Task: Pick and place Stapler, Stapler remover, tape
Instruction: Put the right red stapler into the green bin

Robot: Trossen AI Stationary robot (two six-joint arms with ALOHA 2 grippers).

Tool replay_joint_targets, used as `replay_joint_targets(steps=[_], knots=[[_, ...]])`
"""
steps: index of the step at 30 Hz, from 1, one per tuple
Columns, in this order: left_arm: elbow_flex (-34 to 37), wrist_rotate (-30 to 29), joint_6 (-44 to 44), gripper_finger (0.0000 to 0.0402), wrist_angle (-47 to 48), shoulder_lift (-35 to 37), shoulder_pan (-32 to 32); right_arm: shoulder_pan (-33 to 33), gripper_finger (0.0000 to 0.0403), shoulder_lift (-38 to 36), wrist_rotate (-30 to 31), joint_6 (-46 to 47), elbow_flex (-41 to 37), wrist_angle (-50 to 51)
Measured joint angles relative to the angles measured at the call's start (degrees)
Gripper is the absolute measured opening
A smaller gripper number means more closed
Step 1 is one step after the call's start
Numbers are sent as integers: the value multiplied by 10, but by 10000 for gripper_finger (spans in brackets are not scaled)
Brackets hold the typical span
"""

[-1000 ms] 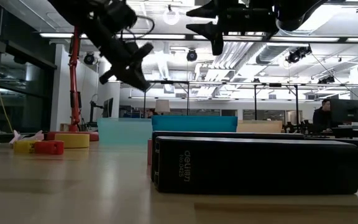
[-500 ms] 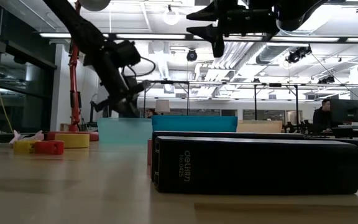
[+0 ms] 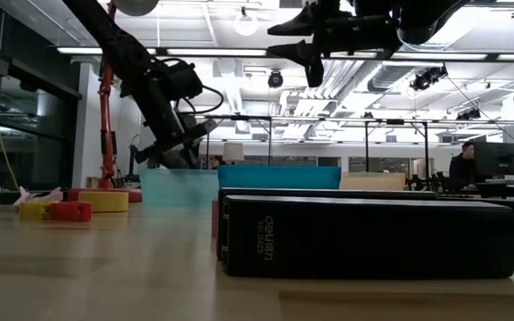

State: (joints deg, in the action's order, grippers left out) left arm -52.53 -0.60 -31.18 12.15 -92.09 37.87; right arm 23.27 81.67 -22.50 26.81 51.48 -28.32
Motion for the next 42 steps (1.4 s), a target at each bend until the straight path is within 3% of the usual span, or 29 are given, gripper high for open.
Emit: replay_joint_targets(steps=[8,19,25,30,38,42], knots=[[0,27,47,193,1,2,0,0,149,0,-3,0,0,0],[0,69,81,185,40,80,4,-3,149,0,-51,2,0,32],[0,78,112,183,64,144,2,-19,149,0,-42,16,0,36],[0,80,150,183,75,194,-13,-55,149,0,-39,-46,0,42],[0,80,179,183,130,246,-35,-108,149,0,-6,-89,0,168],[0,80,192,183,163,262,-35,-130,149,0,13,-44,0,201]])
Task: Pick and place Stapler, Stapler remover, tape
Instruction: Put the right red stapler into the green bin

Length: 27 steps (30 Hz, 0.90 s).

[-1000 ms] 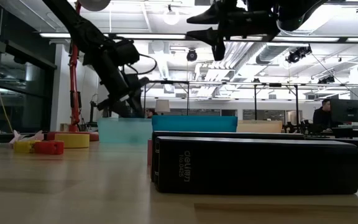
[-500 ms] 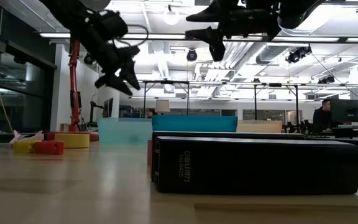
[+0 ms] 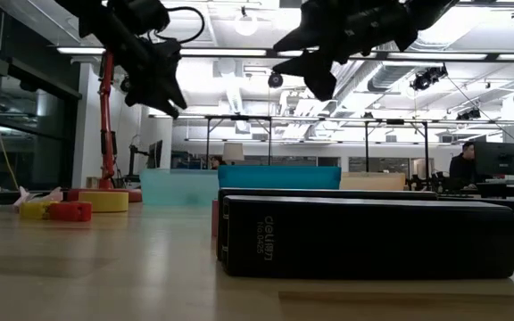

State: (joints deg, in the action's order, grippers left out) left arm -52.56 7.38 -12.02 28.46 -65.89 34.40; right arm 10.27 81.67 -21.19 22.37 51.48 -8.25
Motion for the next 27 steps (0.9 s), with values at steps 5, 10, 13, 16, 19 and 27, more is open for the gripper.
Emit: replay_joint_targets(steps=[5,10,13,16,19,27], knots=[[0,3,20,183,27,15,1,-40,149,0,19,41,0,15],[0,32,38,183,31,17,1,-93,149,0,16,-45,0,86],[0,47,48,183,31,17,1,-116,149,0,13,-120,0,145],[0,63,49,183,31,17,1,-131,149,0,14,-204,0,208],[0,69,49,183,32,17,1,-142,149,0,56,-288,0,251],[0,84,49,183,36,17,1,-169,149,1,198,-484,0,269]])
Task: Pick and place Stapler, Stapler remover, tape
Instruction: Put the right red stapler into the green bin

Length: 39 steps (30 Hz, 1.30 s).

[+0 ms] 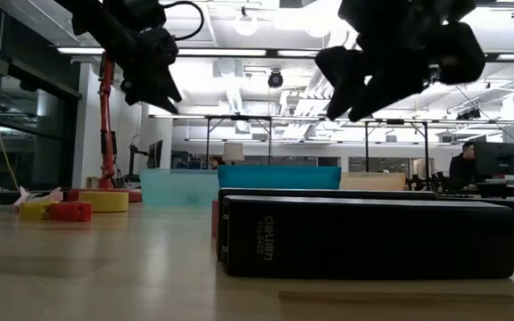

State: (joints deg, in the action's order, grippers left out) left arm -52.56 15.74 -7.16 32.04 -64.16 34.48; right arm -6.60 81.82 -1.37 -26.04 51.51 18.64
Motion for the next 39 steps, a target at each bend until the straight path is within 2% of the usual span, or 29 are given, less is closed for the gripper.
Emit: replay_joint_targets(steps=[6,21,39], knots=[[0,4,-2,183,4,0,0,-12,156,32,16,-95,0,2],[0,4,-9,183,13,0,0,-25,227,127,-8,-129,0,-34],[0,2,-12,183,25,0,0,-24,227,186,-19,-167,1,-48]])
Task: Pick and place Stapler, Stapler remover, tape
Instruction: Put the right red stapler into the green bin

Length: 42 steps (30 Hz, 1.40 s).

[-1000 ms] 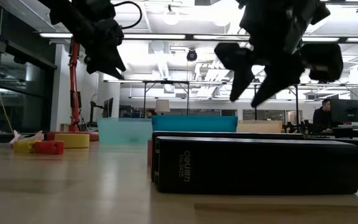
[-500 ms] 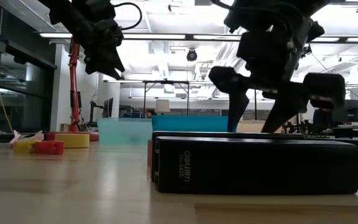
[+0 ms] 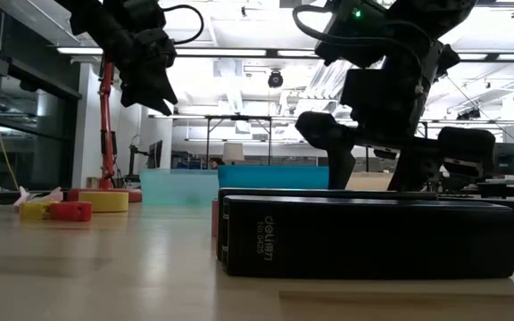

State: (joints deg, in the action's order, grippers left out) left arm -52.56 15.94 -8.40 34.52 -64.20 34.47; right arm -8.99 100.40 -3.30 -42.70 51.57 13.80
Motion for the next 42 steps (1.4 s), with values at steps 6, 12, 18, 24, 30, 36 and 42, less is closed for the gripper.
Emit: replay_joint_targets(steps=[6,12,18,24,30,36,42], knots=[[0,0,0,183,0,0,0,0,220,0,-10,-13,0,0],[0,-1,2,183,0,0,0,0,206,1,-14,-13,0,1],[0,-1,3,183,0,0,0,0,193,1,-18,-13,0,2],[0,-2,4,183,0,0,0,0,177,1,-20,-10,-1,3],[0,-2,4,183,0,0,0,0,148,2,-27,9,-1,3],[0,-2,4,183,1,0,0,0,117,2,-33,42,-1,5],[0,-1,4,183,1,0,0,-1,88,2,-33,54,-1,9]])
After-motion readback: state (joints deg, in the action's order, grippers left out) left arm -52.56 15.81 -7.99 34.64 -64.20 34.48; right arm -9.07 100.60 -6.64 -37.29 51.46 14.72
